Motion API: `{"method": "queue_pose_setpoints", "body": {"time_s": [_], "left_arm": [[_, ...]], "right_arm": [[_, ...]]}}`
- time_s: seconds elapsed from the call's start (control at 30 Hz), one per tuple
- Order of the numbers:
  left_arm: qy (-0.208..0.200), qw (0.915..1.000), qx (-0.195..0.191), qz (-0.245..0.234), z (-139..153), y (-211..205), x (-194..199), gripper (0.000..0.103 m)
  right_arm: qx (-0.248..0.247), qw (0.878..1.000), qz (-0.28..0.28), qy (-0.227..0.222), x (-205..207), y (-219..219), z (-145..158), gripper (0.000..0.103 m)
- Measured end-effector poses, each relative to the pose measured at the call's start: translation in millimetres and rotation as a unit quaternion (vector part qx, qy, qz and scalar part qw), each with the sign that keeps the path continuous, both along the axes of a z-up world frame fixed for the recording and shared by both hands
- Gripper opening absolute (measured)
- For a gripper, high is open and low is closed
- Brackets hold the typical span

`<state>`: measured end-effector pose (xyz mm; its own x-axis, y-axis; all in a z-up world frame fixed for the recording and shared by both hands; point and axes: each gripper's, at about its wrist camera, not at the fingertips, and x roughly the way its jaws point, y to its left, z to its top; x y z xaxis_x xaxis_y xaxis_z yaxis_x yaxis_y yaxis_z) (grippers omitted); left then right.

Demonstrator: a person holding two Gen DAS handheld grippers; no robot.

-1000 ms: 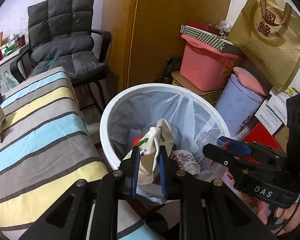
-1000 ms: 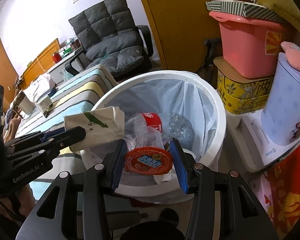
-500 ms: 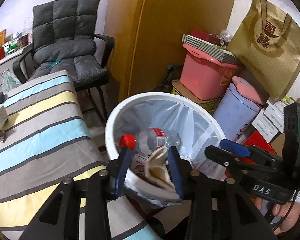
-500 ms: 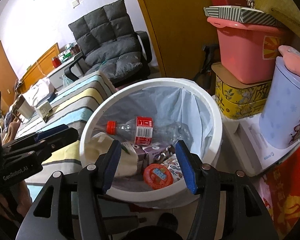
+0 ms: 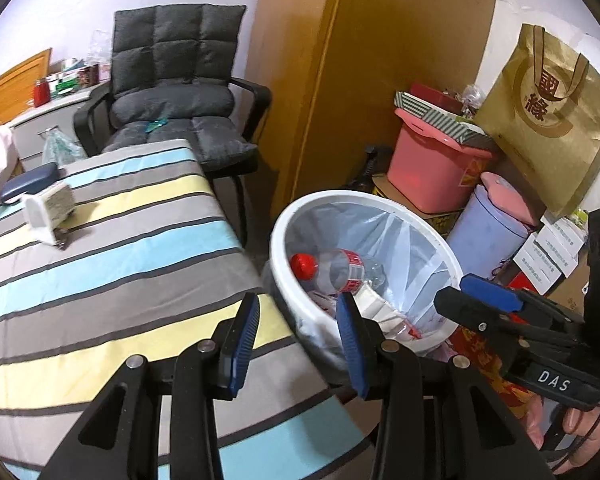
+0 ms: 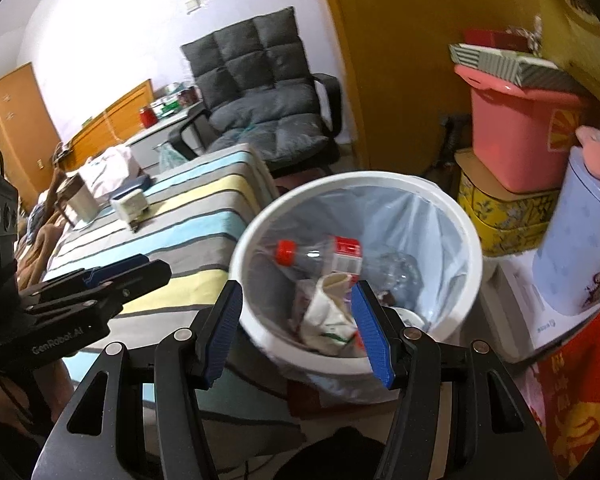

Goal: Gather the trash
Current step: 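Move both open grippers back over the table toward the yogurt cup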

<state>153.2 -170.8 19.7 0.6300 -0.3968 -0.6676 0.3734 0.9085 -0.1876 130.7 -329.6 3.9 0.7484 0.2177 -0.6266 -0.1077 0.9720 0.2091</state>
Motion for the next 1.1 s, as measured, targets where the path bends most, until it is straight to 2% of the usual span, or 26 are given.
{"method": "queue_pose_setpoints", "body": {"time_s": [0.5, 1.1], "left_arm": [[-0.015, 0.9976, -0.002, 0.068, 7.9, 59.9, -33.5, 0.042], [-0.005, 0.9921, 0.005, 0.125, -3.2, 111.4, -51.0, 0.042]], "right_arm": [[-0.008, 0.998, 0.060, -0.023, -12.6, 44.4, 8.7, 0.058], [-0.002, 0.994, 0.108, -0.004, -10.4, 83.4, 1.2, 0.058]]}}
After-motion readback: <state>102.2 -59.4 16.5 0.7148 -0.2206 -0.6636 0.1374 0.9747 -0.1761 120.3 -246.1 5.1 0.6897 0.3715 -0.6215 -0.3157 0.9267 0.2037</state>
